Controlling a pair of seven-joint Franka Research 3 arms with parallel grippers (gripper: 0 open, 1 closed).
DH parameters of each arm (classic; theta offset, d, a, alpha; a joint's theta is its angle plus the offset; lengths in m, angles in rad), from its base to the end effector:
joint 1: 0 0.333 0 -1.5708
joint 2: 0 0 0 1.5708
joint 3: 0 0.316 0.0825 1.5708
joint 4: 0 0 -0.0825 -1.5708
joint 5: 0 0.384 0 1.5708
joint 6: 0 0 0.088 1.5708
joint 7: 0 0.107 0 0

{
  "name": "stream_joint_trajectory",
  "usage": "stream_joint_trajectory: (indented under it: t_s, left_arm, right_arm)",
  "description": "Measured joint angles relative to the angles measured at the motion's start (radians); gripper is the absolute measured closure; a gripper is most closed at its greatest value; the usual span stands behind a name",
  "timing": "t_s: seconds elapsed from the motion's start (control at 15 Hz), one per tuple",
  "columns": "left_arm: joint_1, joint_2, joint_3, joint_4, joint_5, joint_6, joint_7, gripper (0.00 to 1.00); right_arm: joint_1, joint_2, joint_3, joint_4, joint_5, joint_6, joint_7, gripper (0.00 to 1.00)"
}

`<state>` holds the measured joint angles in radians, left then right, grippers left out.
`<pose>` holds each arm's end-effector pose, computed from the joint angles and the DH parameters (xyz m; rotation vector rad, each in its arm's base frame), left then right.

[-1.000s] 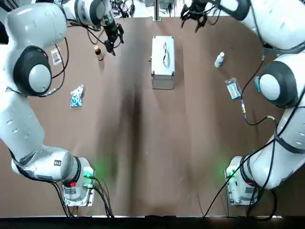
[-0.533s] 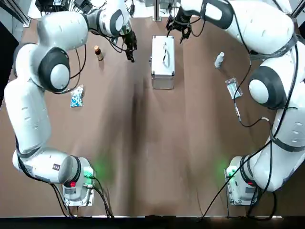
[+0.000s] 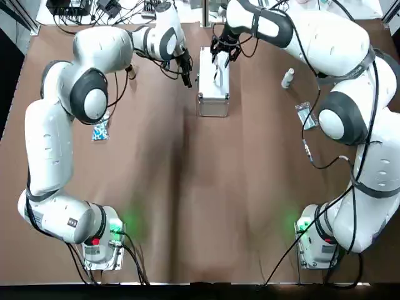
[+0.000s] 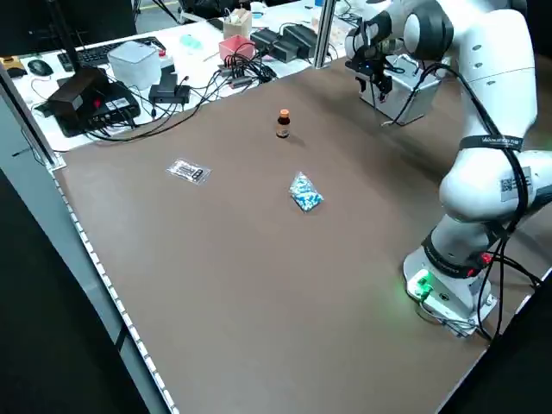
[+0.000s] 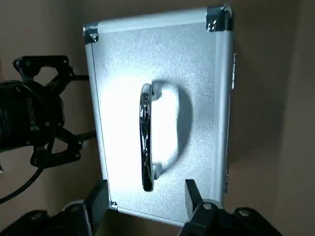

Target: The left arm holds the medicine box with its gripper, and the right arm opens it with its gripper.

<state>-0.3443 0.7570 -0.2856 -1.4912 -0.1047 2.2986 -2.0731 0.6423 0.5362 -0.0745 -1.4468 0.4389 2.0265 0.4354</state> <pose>0.6045 -0.3977 0.2443 2.0885 2.1346 -0.3754 0.5818 0.4112 0.3861 -2.7972 0.0594 0.1885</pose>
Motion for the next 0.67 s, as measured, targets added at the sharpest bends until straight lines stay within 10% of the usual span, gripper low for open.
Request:
stream_joint_trajectory:
  t_s: [0.67]
  left_arm:
    - [-0.054, 0.023, 0.001, 0.030, -0.059, 0.000, -0.015, 0.00]
  right_arm:
    - [0.029, 0.065, 0.000, 0.003, 0.001, 0.079, -0.014, 0.56]
